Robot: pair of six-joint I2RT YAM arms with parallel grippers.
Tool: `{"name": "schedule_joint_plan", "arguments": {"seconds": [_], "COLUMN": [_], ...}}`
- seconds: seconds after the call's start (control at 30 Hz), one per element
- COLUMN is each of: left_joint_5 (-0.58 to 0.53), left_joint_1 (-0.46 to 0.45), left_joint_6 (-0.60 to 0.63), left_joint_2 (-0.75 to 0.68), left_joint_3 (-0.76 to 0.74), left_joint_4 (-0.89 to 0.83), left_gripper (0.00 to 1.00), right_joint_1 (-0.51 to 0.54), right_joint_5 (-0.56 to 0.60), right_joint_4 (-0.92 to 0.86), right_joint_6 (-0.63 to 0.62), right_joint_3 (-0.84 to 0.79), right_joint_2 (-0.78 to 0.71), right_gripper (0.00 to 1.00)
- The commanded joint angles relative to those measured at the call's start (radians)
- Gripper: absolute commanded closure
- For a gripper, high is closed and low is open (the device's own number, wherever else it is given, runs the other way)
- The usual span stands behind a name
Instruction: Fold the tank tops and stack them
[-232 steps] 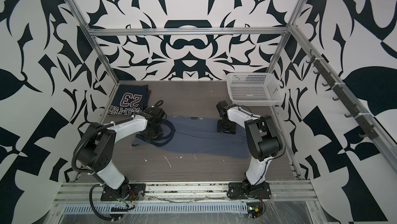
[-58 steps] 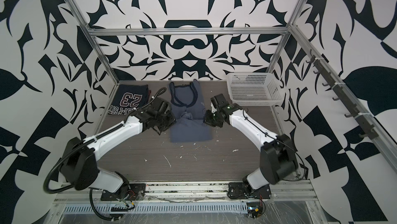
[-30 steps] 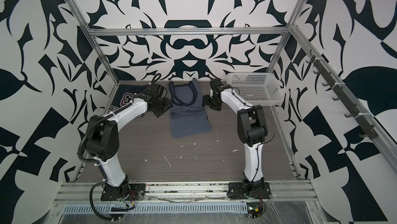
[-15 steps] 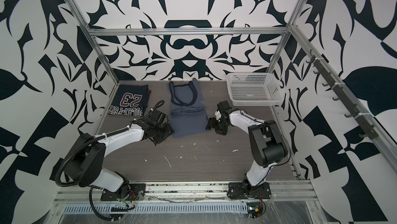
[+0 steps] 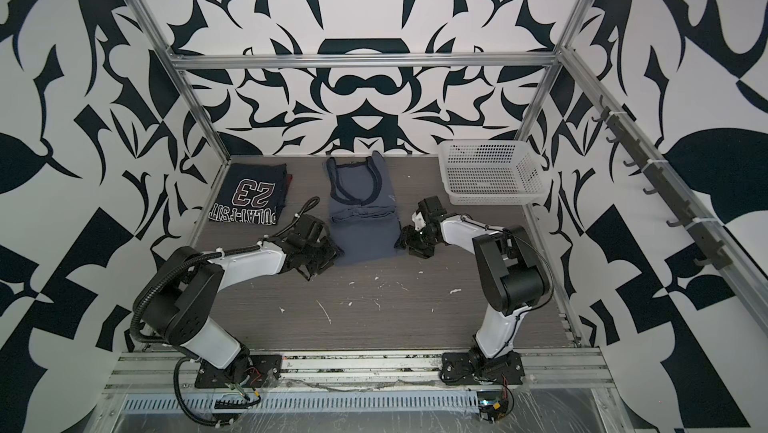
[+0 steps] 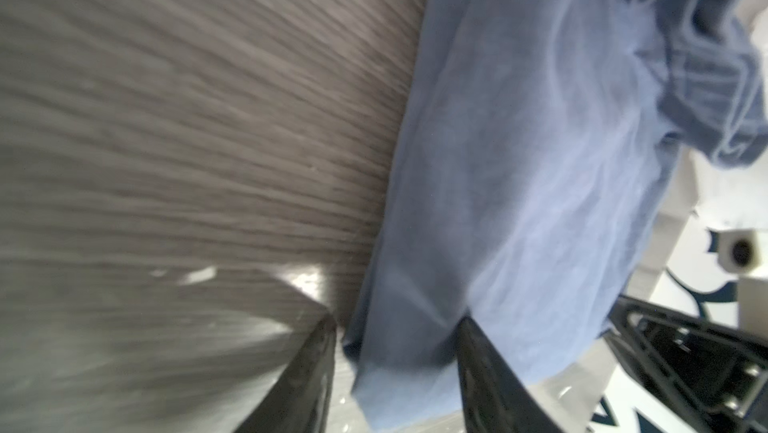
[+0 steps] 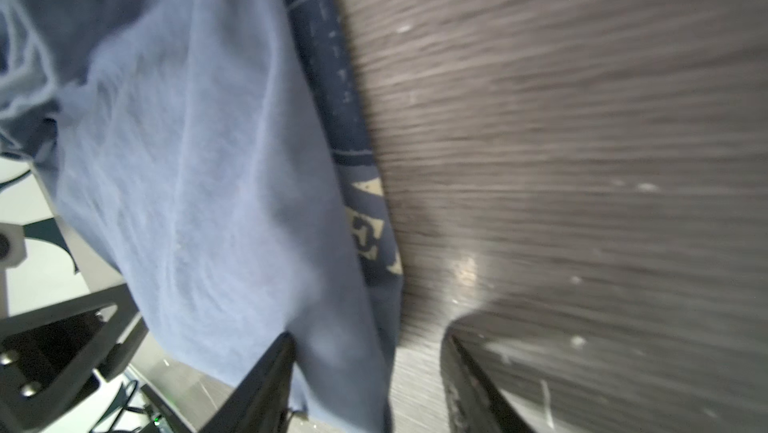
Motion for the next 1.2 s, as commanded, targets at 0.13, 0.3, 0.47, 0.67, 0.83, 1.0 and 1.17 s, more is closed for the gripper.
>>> {"name": "schedule_joint_plan", "arguments": {"seconds": [0.13, 0.3, 0.47, 0.67, 0.83, 1.0, 1.17], "left_joint_5": [0.017, 0.015, -0.049, -0.165, -0.219, -0.216, -0.212], "left_joint_1": [-0.026, -0.029, -0.064, -0.167, -0.274, -0.313, -0.287], "left_joint_6": [-0.011, -0.012, 0.004, -0.009, -0.071, -0.104, -0.072], "left_joint_2": [0.038, 0.03, -0.039, -0.233, -0.422, -0.56, -0.543], "left_joint_3": [0.008, 0.01, 0.018, 0.001, -0.016, 0.032, 0.187], "left_joint_4": [-0.001, -0.007, -0.093, -0.276, -0.414, -0.462, -0.538], "left_gripper": [0.68, 0.84, 0.96, 1.0, 1.0, 1.0, 1.0], "right_joint_1": [0.043, 0.066, 0.08, 0.115, 0.178, 0.206, 0.206], "right_joint_5": [0.01, 0.031, 0.064, 0.094, 0.134, 0.147, 0.152], "right_joint_4": [0.009, 0.011, -0.014, -0.092, -0.227, -0.344, -0.372], "right_joint_6": [0.037, 0.054, 0.064, 0.084, 0.129, 0.174, 0.176], "right_joint_3": [-0.02, -0.036, -0.082, -0.177, -0.214, -0.12, 0.055], "right_joint_2": [0.018, -0.017, -0.111, -0.298, -0.524, -0.692, -0.673], "right_gripper": [0.61, 0.9, 1.0, 1.0, 1.0, 1.0, 1.0]}}
